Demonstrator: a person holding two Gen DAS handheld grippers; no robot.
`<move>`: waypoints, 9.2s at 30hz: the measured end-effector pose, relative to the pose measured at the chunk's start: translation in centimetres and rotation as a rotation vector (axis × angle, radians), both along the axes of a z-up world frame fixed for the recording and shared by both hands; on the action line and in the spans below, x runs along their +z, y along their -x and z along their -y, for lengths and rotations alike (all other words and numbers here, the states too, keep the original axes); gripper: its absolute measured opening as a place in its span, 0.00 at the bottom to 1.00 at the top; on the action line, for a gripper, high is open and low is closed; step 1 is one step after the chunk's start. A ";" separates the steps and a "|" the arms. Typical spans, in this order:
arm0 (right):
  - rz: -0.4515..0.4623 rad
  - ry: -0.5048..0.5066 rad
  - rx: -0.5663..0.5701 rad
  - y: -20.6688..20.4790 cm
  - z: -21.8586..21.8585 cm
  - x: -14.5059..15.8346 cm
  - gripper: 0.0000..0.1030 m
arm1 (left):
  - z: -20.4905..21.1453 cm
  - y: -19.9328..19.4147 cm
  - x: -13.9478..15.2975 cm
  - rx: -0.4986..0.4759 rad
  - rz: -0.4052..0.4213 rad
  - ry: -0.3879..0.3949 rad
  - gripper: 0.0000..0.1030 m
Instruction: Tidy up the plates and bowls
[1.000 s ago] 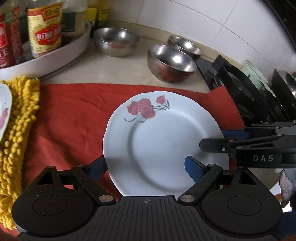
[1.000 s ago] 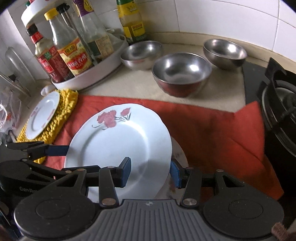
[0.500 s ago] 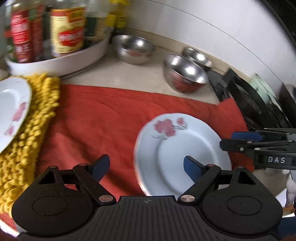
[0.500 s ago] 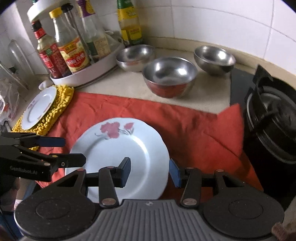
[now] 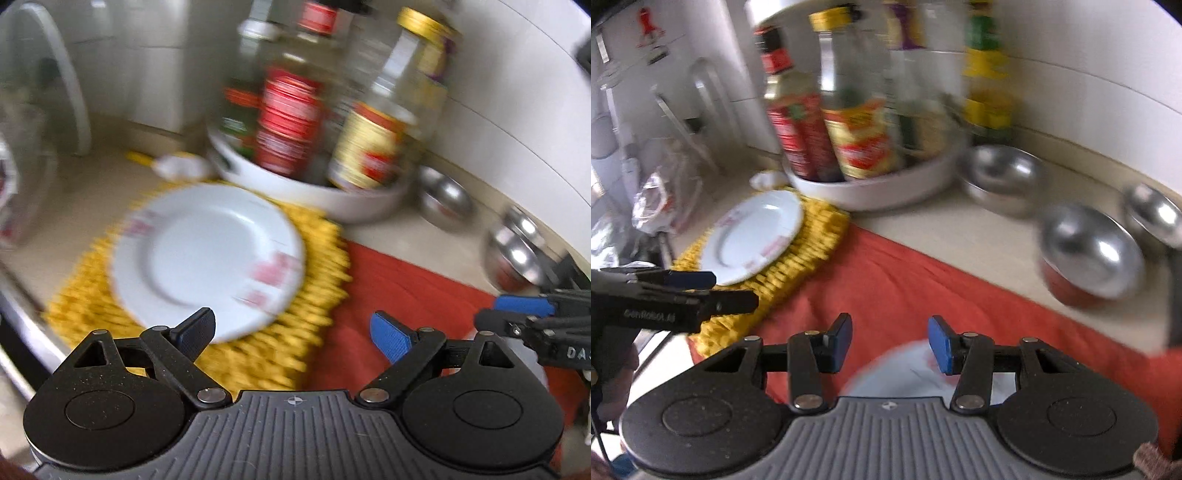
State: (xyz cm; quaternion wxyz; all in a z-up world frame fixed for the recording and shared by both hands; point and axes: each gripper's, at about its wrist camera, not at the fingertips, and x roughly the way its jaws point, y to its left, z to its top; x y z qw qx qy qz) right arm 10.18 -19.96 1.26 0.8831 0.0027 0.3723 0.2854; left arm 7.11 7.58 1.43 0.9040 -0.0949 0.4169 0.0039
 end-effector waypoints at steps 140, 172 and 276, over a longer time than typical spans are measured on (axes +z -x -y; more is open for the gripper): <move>-0.076 -0.164 -0.322 6.9 8.5 -0.5 0.34 | 16.3 2.3 -0.7 -0.464 0.051 -0.097 0.92; -0.096 -0.066 -0.418 8.5 13.7 -6.1 0.38 | 19.2 2.3 -4.1 -0.485 -0.021 -0.070 0.92; -0.159 -0.033 -0.309 -12.4 18.3 -1.9 0.19 | 21.5 -17.7 -1.4 -0.372 -0.083 0.121 0.74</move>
